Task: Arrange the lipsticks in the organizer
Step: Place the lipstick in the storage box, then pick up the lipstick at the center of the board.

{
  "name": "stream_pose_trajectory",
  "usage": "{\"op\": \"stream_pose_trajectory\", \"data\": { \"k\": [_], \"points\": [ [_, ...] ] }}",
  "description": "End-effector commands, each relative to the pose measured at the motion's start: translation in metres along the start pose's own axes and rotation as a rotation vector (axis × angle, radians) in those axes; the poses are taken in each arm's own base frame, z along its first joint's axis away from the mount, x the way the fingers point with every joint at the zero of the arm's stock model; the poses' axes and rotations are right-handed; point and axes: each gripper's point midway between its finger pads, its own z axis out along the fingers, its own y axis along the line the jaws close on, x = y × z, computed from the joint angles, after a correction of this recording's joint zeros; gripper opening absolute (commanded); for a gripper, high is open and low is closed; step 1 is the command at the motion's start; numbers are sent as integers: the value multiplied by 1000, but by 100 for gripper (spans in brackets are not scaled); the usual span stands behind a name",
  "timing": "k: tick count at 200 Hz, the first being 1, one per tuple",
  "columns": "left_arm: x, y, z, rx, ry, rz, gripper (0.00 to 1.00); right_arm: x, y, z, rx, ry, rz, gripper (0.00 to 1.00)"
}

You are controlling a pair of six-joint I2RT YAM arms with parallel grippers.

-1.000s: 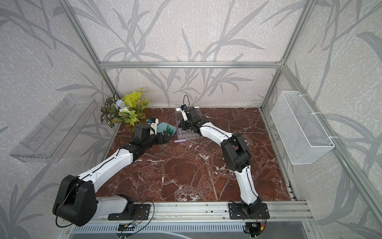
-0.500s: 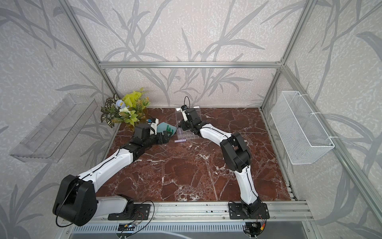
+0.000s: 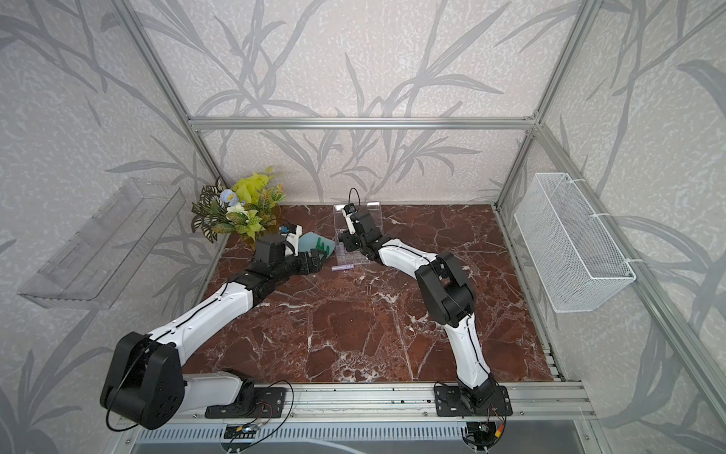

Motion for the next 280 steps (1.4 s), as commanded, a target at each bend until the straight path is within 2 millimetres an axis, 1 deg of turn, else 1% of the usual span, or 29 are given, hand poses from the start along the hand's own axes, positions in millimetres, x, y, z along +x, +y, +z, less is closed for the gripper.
{"op": "stream_pose_trajectory", "data": {
  "k": [1,20,29,44,64,78,82,84,88,111,129,143,158,174,198,234,280],
  "points": [
    [-2,-2,0,14,4,28,94,-10,5,-12,-3,-29,-2,48],
    [1,-3,2,17,21,50,94,-20,7,-30,-12,-45,6,57],
    [2,-3,3,13,30,63,94,-25,8,-40,-16,-53,12,59],
    [1,-5,6,8,35,88,94,-36,11,-62,-26,-70,27,60],
    [2,-8,13,-16,53,148,94,-51,14,-101,-46,-95,45,61],
    [6,-7,18,-65,90,221,94,-59,18,-132,-65,-94,51,61],
    [8,-7,20,-80,102,245,94,-59,19,-140,-71,-87,51,61],
    [8,-7,21,-87,104,255,94,-55,19,-141,-70,-70,50,61],
    [9,-6,22,-100,110,275,94,-61,21,-157,-81,-81,51,62],
    [15,-5,28,-123,142,330,94,-54,23,-203,-101,-52,67,62],
    [23,0,34,-151,183,359,92,-39,20,-235,-98,-32,85,62],
    [32,3,41,-163,233,374,91,-28,17,-255,-88,-17,95,62],
    [42,5,50,-169,282,391,90,-18,14,-273,-76,-1,102,62],
    [54,7,59,-181,338,421,90,-10,11,-288,-66,10,105,61],
    [62,2,71,-158,358,449,90,-2,8,-303,-55,17,107,62],
    [67,-4,85,-112,380,468,90,6,7,-311,-54,33,115,62],
    [75,0,100,-114,421,484,90,10,7,-313,-57,42,117,62]
  ]
}}
